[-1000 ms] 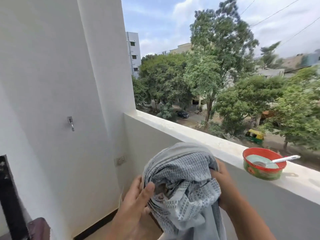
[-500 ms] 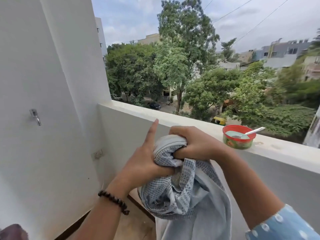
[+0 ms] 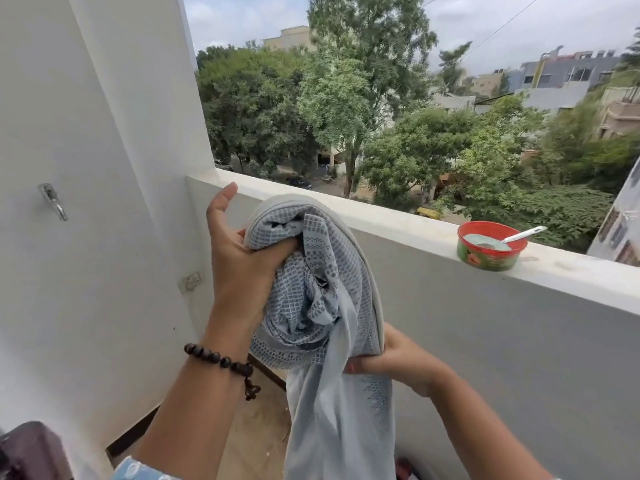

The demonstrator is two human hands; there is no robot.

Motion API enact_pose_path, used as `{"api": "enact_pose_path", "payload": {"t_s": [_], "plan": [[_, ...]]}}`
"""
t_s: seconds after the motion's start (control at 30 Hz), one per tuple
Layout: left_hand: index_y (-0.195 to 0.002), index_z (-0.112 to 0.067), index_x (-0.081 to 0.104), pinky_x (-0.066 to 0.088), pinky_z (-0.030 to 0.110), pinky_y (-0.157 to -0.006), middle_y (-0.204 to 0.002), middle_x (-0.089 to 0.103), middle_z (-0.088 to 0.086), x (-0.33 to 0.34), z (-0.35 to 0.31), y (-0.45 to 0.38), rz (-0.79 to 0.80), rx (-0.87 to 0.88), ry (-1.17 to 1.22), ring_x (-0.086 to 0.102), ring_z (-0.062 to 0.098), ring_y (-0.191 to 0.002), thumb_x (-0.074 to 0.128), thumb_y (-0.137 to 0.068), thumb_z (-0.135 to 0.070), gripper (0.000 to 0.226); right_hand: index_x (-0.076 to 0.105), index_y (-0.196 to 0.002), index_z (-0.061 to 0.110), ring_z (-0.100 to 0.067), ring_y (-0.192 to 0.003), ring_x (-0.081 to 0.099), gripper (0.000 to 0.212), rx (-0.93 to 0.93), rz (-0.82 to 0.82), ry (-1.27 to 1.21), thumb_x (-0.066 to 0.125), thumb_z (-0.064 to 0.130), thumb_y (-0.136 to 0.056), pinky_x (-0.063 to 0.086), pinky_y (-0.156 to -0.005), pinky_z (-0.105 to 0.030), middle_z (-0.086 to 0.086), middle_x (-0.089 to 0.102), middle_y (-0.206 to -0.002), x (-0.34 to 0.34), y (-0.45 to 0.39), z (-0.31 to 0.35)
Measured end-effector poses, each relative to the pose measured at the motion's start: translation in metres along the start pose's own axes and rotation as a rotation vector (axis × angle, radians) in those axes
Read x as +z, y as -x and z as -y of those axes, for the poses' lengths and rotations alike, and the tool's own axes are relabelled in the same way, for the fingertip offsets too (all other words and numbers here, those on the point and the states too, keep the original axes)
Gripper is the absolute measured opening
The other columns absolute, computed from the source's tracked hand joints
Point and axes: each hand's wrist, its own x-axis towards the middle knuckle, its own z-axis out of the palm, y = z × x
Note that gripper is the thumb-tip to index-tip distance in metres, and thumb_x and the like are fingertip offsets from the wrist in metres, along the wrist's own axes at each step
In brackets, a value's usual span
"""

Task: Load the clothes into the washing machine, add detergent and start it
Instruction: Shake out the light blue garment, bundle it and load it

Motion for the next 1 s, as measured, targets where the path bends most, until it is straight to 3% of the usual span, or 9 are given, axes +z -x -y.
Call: {"api": "enact_pose_path", "payload": {"t_s": [0.1,0.2,0.33,0.43,0.57,0.67,0.77,0.93,1.0], "plan": [[-0.139,-0.026,0.036,0.058,0.032,-0.064,-0.082,0.075,-0.001,0.004,-0.002,0.004,-0.031,-0.012,0.066,0.073,0.017,-0.078,0.077,-0.070,0.003,0.086,0.070,-0.110,0.018,-0.019,-0.101,0.070,0.034,-0.093,-0.210,0.047,0.072,0.014,-0.076,0.056,-0.091,-0.043,-0.001,0.074,-0.108,-0.015,-0.003,0.013],[-0.140,-0.014,0.038,0.057,0.024,-0.062,-0.081,0.074,-0.009,0.001,-0.004,0.003,-0.049,-0.009,0.095,0.071,0.005,-0.075,0.070,-0.078,0.008,0.073,0.071,-0.099,0.021,-0.021,-0.093,0.070,0.028,-0.222,-0.419,0.079,0.060,-0.002,-0.085,0.055,-0.078,-0.036,0.002,0.075,-0.096,-0.041,-0.006,0.051],[-0.136,-0.010,0.043,0.059,0.031,-0.072,-0.105,0.069,0.000,-0.004,-0.004,0.002,-0.019,0.005,0.081,0.070,0.014,-0.092,0.072,-0.076,0.004,0.068,0.070,-0.087,0.019,-0.021,-0.079,0.065,0.026,-0.519,-0.572,-0.126,0.054,-0.001,-0.084,0.054,-0.071,-0.033,-0.002,0.070,-0.082,-0.073,0.002,0.134],[-0.135,-0.008,0.048,0.059,0.035,-0.075,-0.115,0.069,0.010,0.000,0.000,0.003,0.021,0.002,0.084,0.070,0.024,-0.102,0.080,-0.071,-0.002,0.072,0.067,-0.090,0.014,-0.023,-0.078,0.061,0.022,-0.663,-0.642,-0.012,0.053,0.005,-0.077,0.054,-0.069,-0.031,-0.005,0.067,-0.083,-0.081,0.007,0.175],[-0.135,-0.004,0.050,0.059,0.036,-0.075,-0.121,0.066,0.018,-0.003,0.009,0.003,-0.010,-0.019,0.149,0.068,0.034,-0.107,0.078,-0.072,-0.005,0.068,0.068,-0.109,0.005,-0.038,-0.098,0.066,0.030,-0.513,-0.529,0.111,0.053,-0.006,-0.086,0.054,-0.085,-0.051,-0.024,0.068,-0.108,-0.089,0.006,0.153],[-0.133,0.000,0.051,0.058,0.039,-0.079,-0.126,0.062,0.024,-0.004,0.013,0.004,-0.005,-0.027,0.191,0.064,0.038,-0.111,0.080,-0.068,-0.014,0.073,0.075,-0.096,0.019,-0.022,-0.089,0.070,0.034,-0.430,-0.459,-0.074,0.059,-0.005,-0.078,0.057,-0.077,-0.037,-0.006,0.075,-0.095,-0.079,0.013,0.114],[-0.134,0.007,0.048,0.058,0.043,-0.081,-0.124,0.059,0.029,0.003,0.015,0.006,-0.016,-0.072,0.279,0.064,0.039,-0.108,0.074,-0.075,-0.014,0.068,0.077,-0.091,0.020,-0.023,-0.089,0.071,0.032,-0.349,-0.369,-0.182,0.061,0.003,-0.069,0.057,-0.077,-0.036,-0.006,0.076,-0.095,-0.060,0.012,0.074],[-0.133,0.010,0.047,0.054,0.048,-0.088,-0.116,0.059,0.024,0.020,0.018,0.007,-0.044,-0.119,0.364,0.061,0.037,-0.105,0.077,-0.071,-0.018,0.074,0.071,-0.109,0.015,-0.030,-0.101,0.069,0.040,-0.295,-0.237,-0.311,0.062,0.008,-0.071,0.056,-0.079,-0.038,-0.013,0.072,-0.110,-0.040,0.012,0.025],[-0.131,0.009,0.050,0.052,0.049,-0.091,-0.115,0.059,0.022,0.028,0.017,0.004,-0.048,-0.126,0.392,0.061,0.036,-0.104,0.080,-0.066,-0.023,0.078,0.062,-0.126,0.022,-0.031,-0.112,0.064,0.055,-0.272,-0.115,-0.405,0.075,0.025,-0.073,0.055,-0.086,-0.038,-0.011,0.066,-0.125,-0.036,0.014,0.010]]}}
